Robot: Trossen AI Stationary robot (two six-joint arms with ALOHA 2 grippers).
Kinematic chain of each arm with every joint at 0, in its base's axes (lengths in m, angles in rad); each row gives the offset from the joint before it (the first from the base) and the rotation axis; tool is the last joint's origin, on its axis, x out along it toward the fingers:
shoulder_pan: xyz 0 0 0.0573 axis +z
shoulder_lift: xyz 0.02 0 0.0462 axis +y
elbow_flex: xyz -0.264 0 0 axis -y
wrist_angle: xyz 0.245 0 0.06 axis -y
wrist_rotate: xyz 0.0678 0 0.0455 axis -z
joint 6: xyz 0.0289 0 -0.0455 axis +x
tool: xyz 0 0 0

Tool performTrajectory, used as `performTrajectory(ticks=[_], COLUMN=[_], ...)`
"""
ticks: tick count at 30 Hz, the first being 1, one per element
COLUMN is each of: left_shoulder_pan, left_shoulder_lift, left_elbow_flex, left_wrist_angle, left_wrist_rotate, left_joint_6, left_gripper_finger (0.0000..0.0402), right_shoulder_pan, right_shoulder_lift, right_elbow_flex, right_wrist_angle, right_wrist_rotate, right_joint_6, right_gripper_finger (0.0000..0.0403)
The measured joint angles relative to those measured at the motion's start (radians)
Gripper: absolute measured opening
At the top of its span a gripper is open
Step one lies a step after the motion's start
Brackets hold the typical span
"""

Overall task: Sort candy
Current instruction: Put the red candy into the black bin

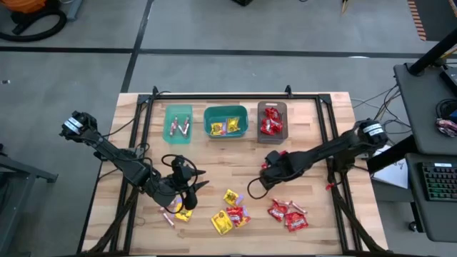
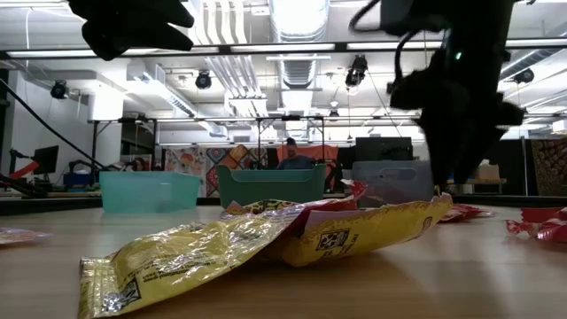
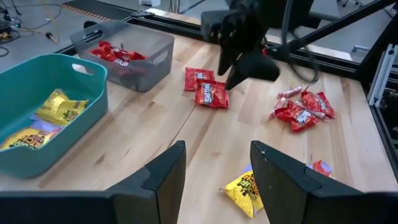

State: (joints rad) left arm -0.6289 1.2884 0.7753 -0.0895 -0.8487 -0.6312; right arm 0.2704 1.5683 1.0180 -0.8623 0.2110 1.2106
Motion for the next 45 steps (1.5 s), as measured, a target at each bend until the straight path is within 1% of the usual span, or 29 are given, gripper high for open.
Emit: performTrajectory(ticks=[4,8,12,14,17,24,27,32,39,42,45], left_shoulder_pan=[0.0,0.0,0.0,0.0,0.0,0.0,0.0,0.0,0.0,0.0,0.0], left_shoulder_lift=[0.0,0.0,0.0,0.0,0.0,0.0,0.0,0.0,-0.005,-0.005,-0.005], left_elbow_flex=[0.0,0.0,0.0,0.0,0.0,0.0,0.0,0.0,0.001,0.002,0.002], left_wrist_angle=[0.0,0.0,0.0,0.0,-0.001,-0.001,-0.001,-0.006,-0.024,-0.024,-0.025], left_wrist_rotate=[-0.007,-0.007,-0.008,-0.008,-0.008,-0.009,-0.008,-0.008,-0.007,0.005,0.04], left_joint_6=[0.0,0.003,0.003,0.003,0.002,0.001,-0.005,-0.007,-0.005,0.033,0.056], left_gripper_finger=[0.0164,0.0164,0.0164,0.0164,0.0164,0.0164,0.0164,0.0164,0.0164,0.0164,0.0164], right_shoulder_pan=[-0.021,-0.049,-0.057,-0.059,-0.059,-0.06,-0.06,-0.053,-0.018,-0.012,-0.02], right_shoulder_lift=[0.077,0.145,0.174,0.177,0.173,0.172,0.162,0.104,-0.063,-0.147,-0.226], right_elbow_flex=[0.0,0.009,0.013,0.013,0.012,0.011,0.01,0.005,0.006,0.006,0.006], right_wrist_angle=[0.062,0.077,0.098,0.105,0.12,0.17,0.174,0.164,0.166,0.166,0.166], right_wrist_rotate=[0.017,0.03,0.037,0.031,0.026,0.028,0.017,-0.02,-0.005,0.029,0.09], right_joint_6=[-0.042,-0.079,-0.099,-0.103,-0.104,-0.148,-0.165,-0.181,-0.231,-0.265,-0.302], right_gripper_finger=[0.0221,0.0221,0.0219,0.021,0.0176,0.0053,0.0022,0.0018,0.0017,0.0017,0.0017])
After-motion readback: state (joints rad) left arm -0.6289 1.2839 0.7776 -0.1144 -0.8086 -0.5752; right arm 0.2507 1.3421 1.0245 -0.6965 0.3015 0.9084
